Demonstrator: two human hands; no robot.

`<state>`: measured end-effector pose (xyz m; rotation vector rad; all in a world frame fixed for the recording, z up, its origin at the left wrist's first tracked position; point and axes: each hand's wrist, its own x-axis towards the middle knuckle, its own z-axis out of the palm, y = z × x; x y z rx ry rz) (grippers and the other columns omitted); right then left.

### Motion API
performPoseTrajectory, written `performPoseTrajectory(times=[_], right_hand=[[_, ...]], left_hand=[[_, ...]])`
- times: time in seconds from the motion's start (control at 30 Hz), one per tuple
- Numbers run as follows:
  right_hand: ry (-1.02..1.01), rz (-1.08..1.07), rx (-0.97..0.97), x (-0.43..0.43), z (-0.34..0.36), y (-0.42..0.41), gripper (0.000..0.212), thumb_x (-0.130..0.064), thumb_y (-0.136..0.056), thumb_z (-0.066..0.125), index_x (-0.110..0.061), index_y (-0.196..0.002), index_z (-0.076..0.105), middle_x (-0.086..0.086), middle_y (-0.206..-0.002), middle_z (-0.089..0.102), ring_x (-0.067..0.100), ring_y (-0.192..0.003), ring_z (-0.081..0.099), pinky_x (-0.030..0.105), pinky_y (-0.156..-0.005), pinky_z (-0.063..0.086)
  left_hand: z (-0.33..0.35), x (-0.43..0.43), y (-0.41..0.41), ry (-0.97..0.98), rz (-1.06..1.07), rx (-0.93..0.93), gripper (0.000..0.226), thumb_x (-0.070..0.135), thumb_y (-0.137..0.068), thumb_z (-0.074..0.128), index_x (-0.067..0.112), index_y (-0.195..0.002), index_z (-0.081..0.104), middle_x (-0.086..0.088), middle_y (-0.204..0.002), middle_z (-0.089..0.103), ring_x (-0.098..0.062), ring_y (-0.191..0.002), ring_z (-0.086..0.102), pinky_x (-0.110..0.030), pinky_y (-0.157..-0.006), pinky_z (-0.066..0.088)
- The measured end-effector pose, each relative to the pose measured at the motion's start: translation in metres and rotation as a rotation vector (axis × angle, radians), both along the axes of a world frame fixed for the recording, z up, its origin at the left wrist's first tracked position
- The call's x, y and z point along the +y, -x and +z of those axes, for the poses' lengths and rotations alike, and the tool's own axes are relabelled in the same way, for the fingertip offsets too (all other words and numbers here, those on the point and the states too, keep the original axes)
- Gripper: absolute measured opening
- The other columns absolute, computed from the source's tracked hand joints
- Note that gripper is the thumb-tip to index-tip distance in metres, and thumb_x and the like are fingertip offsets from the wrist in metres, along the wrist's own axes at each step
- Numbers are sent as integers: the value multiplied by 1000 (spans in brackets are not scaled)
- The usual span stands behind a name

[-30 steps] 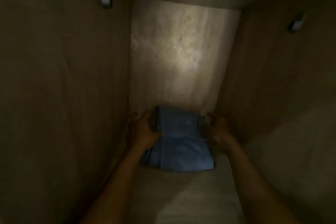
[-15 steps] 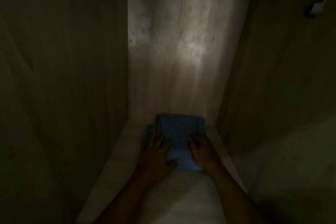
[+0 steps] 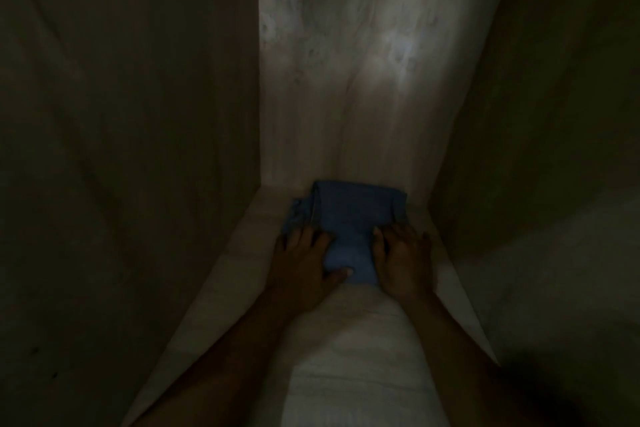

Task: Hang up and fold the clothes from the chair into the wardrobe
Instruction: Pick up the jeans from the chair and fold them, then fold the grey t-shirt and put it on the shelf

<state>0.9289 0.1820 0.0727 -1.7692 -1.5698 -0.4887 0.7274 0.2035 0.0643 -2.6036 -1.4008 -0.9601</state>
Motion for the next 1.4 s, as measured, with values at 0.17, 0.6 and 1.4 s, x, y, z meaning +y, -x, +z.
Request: performPoseTrajectory(times=[0.17,0.6,1.4], right_hand=[[151,8,-63,-27,-3,16,50,-51,-100,34,-18,-125,61,13,-137,53,35,-126,46,60,-98,42],[254,597,49,-256,-3,227,29,-30,-94,48,-22,-112,69,2,-132,56,24,-121,50,50,-104,33],[997,1746,-273,-559,-134,798,50,-44,-97,54,-25,-143,44,-9,-147,38,11,-134,41,26,-105,40]], left_hand=[[1,-47,28,258,62,149,89,76,-82,26,34,-157,6,4,-167,-2,-24,-152,-1,-54,-118,16],[16,-338,212,316,289,5,50,51,-90,61,34,-137,53,9,-135,58,-14,-115,60,-26,-92,47],[-117,-813,636,737,1713,-584,69,61,-87,60,33,-146,39,8,-145,49,-14,-130,47,-30,-105,40]])
